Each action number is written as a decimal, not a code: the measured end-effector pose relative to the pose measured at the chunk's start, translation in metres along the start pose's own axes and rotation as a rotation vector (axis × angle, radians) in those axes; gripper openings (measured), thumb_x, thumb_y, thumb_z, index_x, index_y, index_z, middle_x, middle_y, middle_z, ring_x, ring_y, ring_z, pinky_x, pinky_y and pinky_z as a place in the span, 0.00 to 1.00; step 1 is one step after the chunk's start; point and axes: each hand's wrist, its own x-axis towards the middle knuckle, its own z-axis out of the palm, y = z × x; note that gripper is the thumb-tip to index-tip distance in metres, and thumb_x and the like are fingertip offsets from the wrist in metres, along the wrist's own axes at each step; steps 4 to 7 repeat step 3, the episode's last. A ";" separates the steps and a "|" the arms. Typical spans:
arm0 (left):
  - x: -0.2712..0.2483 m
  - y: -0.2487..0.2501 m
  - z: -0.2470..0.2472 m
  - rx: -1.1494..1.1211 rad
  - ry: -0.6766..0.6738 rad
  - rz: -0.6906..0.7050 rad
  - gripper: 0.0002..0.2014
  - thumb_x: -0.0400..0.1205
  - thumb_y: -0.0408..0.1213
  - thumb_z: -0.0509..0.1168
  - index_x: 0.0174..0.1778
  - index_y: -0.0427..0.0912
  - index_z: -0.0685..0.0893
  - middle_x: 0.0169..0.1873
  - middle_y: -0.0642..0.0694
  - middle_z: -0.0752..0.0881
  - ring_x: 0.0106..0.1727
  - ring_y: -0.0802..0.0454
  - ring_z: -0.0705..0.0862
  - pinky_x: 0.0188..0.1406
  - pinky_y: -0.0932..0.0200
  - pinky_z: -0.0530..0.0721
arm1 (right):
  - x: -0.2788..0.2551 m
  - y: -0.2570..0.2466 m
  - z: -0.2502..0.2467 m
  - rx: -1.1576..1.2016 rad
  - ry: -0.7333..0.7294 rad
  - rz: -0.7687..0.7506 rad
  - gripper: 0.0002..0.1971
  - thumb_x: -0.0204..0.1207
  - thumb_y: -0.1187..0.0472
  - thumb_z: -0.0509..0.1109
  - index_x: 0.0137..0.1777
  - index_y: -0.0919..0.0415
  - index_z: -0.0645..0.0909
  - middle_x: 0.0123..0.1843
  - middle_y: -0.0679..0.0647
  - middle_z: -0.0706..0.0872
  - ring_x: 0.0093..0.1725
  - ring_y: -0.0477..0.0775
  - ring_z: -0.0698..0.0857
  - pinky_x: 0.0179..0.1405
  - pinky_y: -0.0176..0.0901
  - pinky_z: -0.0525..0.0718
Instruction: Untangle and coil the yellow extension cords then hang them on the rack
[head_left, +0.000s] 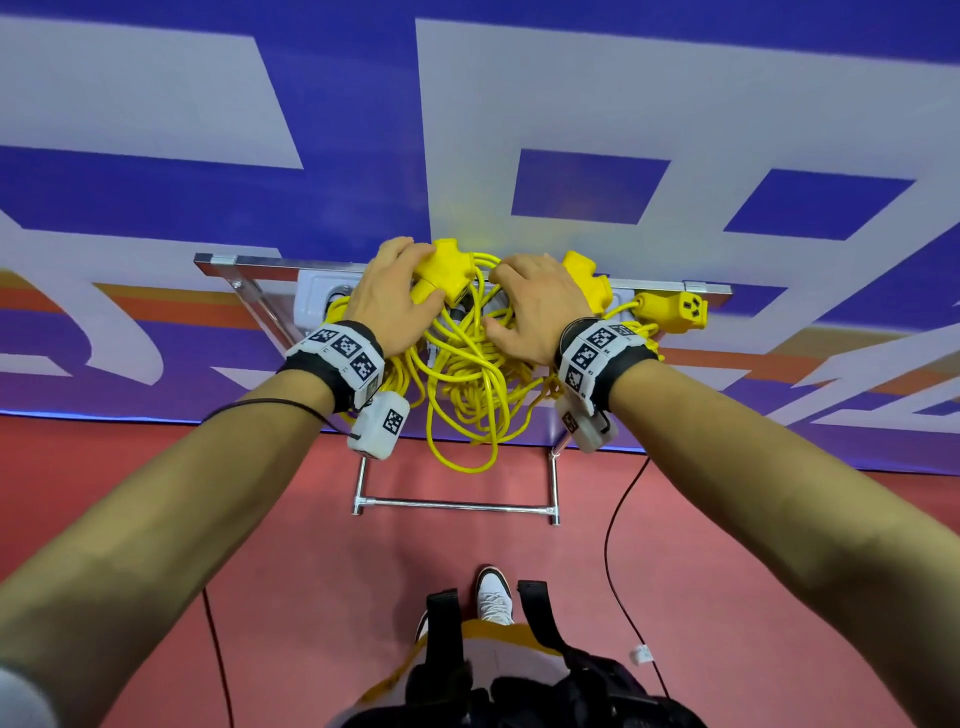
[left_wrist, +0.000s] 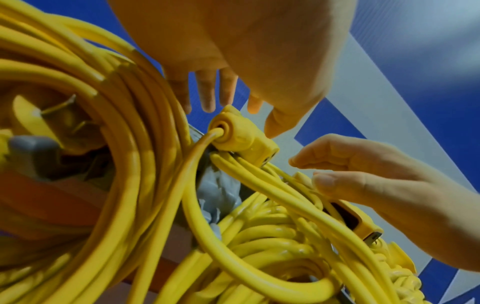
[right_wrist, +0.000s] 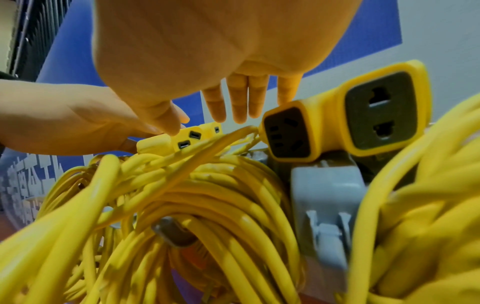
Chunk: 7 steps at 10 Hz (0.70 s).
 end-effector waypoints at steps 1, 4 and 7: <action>-0.005 0.001 -0.002 0.004 -0.046 -0.009 0.31 0.81 0.44 0.70 0.80 0.43 0.71 0.79 0.39 0.69 0.78 0.40 0.71 0.76 0.45 0.73 | 0.000 -0.001 -0.002 0.002 -0.017 0.002 0.35 0.65 0.38 0.57 0.62 0.63 0.81 0.61 0.61 0.84 0.61 0.67 0.81 0.68 0.61 0.76; -0.016 0.013 -0.005 0.149 -0.067 -0.014 0.36 0.81 0.54 0.68 0.85 0.49 0.65 0.87 0.39 0.56 0.87 0.38 0.54 0.84 0.38 0.57 | -0.006 -0.005 -0.006 0.047 -0.005 0.030 0.39 0.66 0.36 0.57 0.74 0.57 0.74 0.66 0.60 0.83 0.66 0.66 0.80 0.68 0.61 0.76; -0.016 0.013 -0.005 0.149 -0.067 -0.014 0.36 0.81 0.54 0.68 0.85 0.49 0.65 0.87 0.39 0.56 0.87 0.38 0.54 0.84 0.38 0.57 | -0.006 -0.005 -0.006 0.047 -0.005 0.030 0.39 0.66 0.36 0.57 0.74 0.57 0.74 0.66 0.60 0.83 0.66 0.66 0.80 0.68 0.61 0.76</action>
